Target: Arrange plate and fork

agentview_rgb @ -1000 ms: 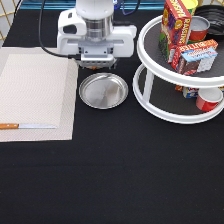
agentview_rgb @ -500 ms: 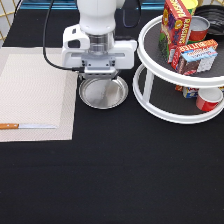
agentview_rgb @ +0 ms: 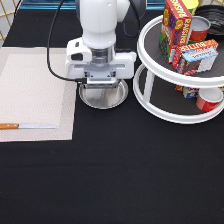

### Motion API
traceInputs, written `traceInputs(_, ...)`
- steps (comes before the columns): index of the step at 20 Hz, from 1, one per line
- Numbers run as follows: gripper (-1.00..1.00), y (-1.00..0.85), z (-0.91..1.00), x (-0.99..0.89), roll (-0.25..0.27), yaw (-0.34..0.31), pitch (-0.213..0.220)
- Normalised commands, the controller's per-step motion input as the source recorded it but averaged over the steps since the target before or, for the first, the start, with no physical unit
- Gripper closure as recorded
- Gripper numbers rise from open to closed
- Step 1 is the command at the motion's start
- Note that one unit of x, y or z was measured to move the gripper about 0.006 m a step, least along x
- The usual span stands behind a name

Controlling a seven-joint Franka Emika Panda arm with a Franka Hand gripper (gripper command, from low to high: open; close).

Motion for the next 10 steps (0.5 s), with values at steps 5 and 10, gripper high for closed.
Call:
traceInputs(5, -1.00, -0.28, -0.10, 0.25, 0.155, 0.000, 0.077)
traceInputs(10, -1.00, -0.37, -0.07, 0.18, 0.153, 0.000, 0.079)
